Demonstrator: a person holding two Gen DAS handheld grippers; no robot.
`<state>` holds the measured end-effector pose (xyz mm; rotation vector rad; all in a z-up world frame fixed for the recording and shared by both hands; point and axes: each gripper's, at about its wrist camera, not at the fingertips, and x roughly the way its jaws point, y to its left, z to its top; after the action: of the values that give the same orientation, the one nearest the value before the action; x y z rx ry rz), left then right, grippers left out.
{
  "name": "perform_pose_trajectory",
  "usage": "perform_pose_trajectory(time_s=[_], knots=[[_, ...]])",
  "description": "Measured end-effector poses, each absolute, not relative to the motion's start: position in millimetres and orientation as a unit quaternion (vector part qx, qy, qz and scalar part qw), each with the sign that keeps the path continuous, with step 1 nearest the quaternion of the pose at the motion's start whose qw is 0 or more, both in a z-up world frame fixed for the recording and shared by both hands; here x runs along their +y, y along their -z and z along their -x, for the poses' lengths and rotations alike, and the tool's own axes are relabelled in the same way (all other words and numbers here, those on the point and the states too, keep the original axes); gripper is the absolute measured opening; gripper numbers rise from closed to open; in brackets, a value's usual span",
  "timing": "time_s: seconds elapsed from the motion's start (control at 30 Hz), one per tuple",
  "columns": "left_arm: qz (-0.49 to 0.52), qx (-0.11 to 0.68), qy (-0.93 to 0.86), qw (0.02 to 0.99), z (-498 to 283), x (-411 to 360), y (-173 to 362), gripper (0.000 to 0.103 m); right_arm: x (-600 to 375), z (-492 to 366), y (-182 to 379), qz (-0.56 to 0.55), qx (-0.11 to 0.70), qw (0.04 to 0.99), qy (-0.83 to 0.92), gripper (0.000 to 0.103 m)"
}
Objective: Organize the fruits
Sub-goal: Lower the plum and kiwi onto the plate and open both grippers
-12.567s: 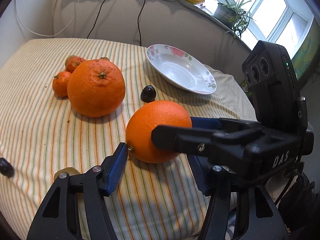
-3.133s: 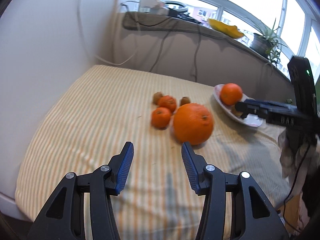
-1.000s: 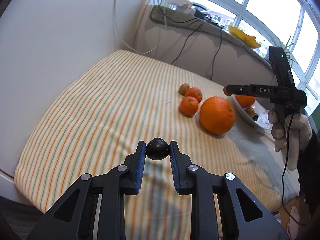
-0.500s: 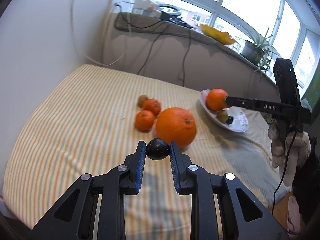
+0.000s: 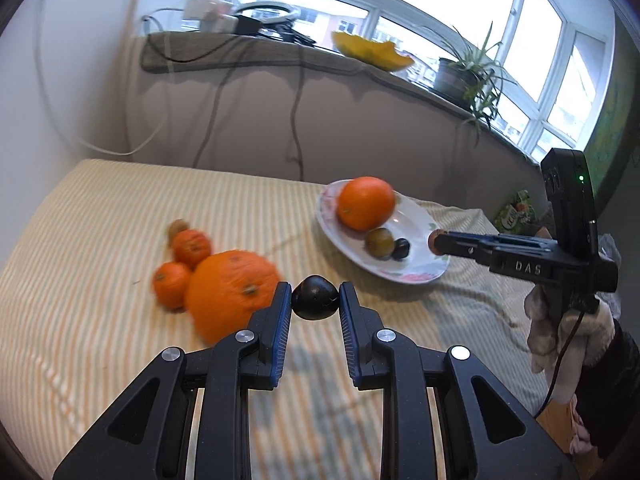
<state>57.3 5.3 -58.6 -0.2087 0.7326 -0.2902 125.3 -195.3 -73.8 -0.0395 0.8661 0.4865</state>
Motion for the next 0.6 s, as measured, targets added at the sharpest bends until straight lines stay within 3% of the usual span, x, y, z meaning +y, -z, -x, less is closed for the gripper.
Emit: perform_pose_trajectory(time_s=[0.6], knots=[[0.047, 0.388, 0.189, 0.901, -112, -70, 77, 0.022, -213, -136, 94, 0.013, 0.427, 0.876, -0.225, 0.027]])
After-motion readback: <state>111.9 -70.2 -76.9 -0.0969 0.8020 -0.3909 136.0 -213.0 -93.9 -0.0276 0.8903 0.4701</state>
